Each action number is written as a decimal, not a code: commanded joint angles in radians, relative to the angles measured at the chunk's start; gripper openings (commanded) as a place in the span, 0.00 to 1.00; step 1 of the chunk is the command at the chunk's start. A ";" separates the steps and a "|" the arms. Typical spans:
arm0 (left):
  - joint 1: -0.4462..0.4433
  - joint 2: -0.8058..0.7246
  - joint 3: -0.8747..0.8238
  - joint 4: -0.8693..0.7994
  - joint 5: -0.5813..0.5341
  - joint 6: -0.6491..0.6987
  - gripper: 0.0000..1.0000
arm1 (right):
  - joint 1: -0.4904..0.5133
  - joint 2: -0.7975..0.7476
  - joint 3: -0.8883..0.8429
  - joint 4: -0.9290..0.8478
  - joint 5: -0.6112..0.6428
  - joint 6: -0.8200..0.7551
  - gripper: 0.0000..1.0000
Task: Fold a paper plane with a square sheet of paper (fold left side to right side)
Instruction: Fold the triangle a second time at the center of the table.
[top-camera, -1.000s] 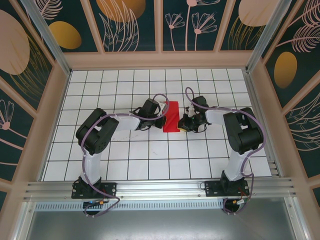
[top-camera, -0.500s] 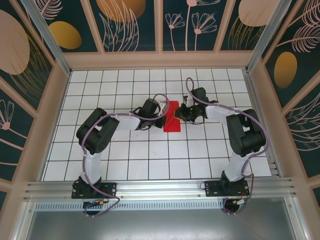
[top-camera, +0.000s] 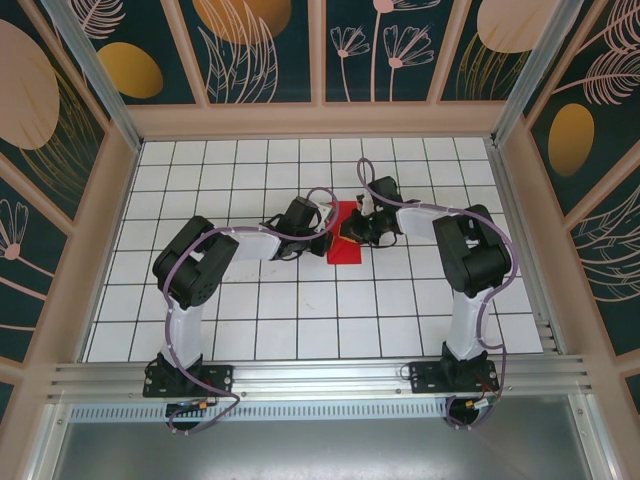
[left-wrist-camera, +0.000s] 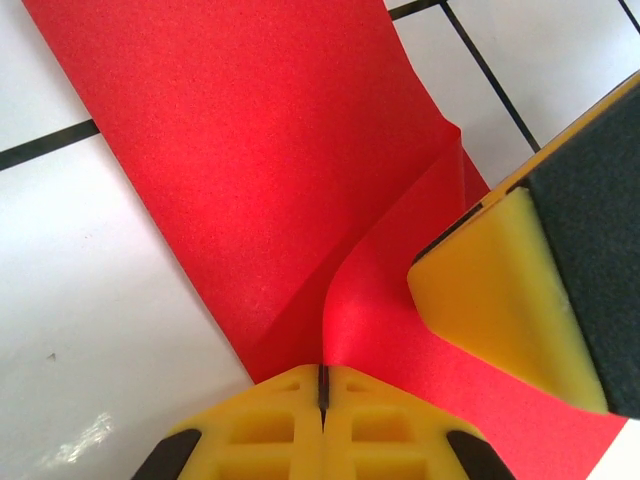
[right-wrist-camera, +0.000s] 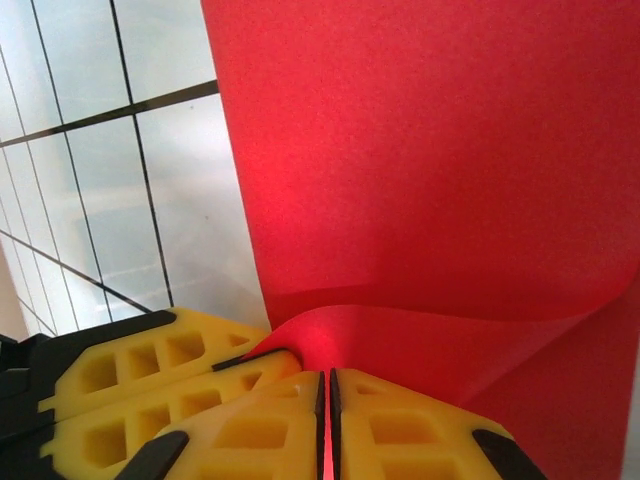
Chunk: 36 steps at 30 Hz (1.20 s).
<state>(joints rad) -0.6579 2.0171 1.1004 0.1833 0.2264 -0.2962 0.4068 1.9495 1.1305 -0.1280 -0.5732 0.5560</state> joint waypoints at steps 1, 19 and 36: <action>0.005 0.017 0.004 -0.022 -0.025 0.008 0.04 | 0.005 0.016 0.019 -0.026 0.035 -0.019 0.14; 0.005 0.029 0.047 -0.038 -0.052 -0.009 0.02 | 0.001 0.027 -0.025 -0.044 0.072 -0.028 0.14; 0.005 -0.062 0.062 -0.085 -0.074 -0.029 0.22 | -0.018 0.059 -0.067 -0.088 0.130 -0.021 0.14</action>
<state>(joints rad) -0.6582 2.0197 1.1431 0.1368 0.1776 -0.3153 0.4015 1.9667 1.1107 -0.1272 -0.5171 0.5488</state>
